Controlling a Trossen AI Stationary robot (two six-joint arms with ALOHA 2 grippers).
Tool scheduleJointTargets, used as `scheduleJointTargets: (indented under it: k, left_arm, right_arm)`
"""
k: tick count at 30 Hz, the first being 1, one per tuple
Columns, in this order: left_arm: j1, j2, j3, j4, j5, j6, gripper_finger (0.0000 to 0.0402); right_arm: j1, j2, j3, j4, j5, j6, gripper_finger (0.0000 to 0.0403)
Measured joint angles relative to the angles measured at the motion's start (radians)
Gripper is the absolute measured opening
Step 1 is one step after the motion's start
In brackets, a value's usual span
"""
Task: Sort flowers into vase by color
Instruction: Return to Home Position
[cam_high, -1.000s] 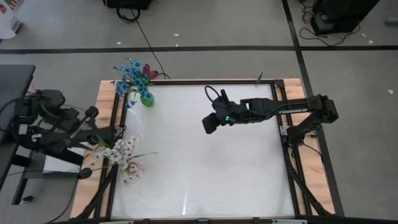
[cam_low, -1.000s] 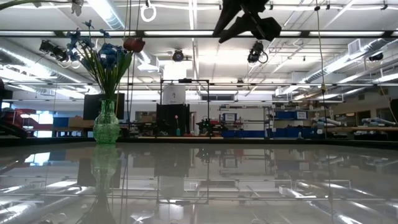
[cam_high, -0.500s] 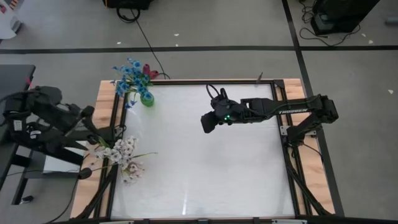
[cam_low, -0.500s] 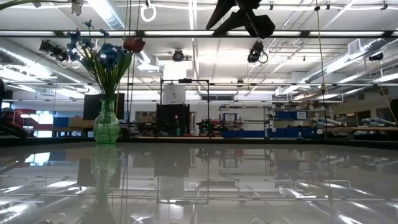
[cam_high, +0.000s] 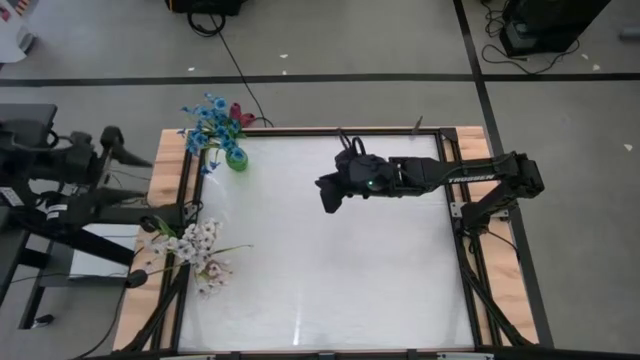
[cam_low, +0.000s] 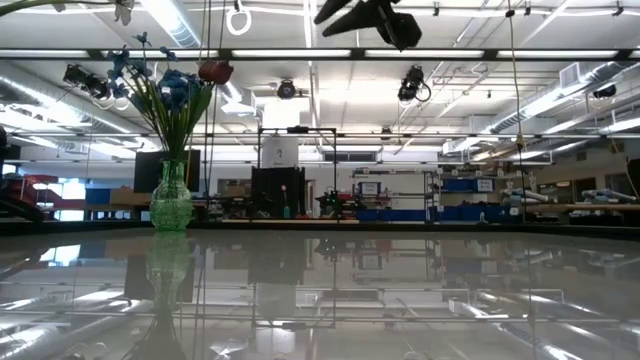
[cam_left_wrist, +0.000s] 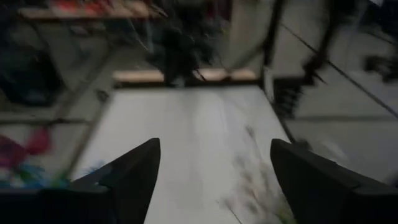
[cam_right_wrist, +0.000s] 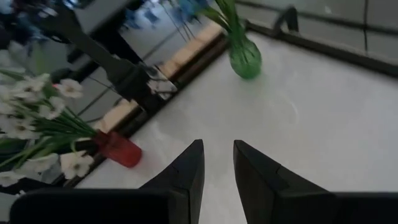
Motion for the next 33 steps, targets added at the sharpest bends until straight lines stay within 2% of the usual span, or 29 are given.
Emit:
scheduleJointTargets:
  k: [2,6,9,13,16,19,22,29,33]
  left_arm:
    - [0.000,0.001,-0.027,0.091,-0.044,-0.008,0.0297]
    - [-0.016,0.003,-0.126,0.289,-0.045,-0.039,0.0251]
    - [-0.022,0.006,-0.213,0.369,-0.072,-0.039,0.0212]
    - [-0.022,0.013,-0.250,0.431,-0.269,-0.039,0.0164]
    - [-0.022,0.007,-0.249,0.476,-0.373,-0.046,0.0131]
    - [-0.022,-0.017,-0.244,0.454,-0.412,-0.065,0.0099]
    - [-0.022,-0.052,-0.246,0.350,-0.440,-0.103,0.0070]
    - [-0.022,-0.241,-0.249,0.262,-0.460,-0.186,0.0012]
    - [-0.022,-0.348,-0.317,0.234,-0.436,-0.211,0.0005]
  right_arm:
    - [-0.001,0.000,0.000,0.040,0.002,-0.048,0.0096]
    - [-0.012,0.000,0.000,0.104,-0.004,-0.154,0.0086]
    - [-0.014,0.000,0.000,0.108,-0.005,-0.240,0.0067]
    - [-0.013,-0.023,0.000,0.109,-0.010,-0.271,0.0028]
    - [-0.019,-0.055,0.000,0.108,-0.009,-0.316,0.0008]
    - [-0.025,-0.095,0.000,0.110,-0.013,-0.413,0.0012]
    - [-0.032,-0.139,0.000,0.112,-0.048,-0.504,0.0007]
    - [-0.035,-0.206,0.000,0.105,-0.058,-0.619,0.0004]
    - [-0.019,-0.237,-0.034,0.120,-0.101,-0.683,0.0002]
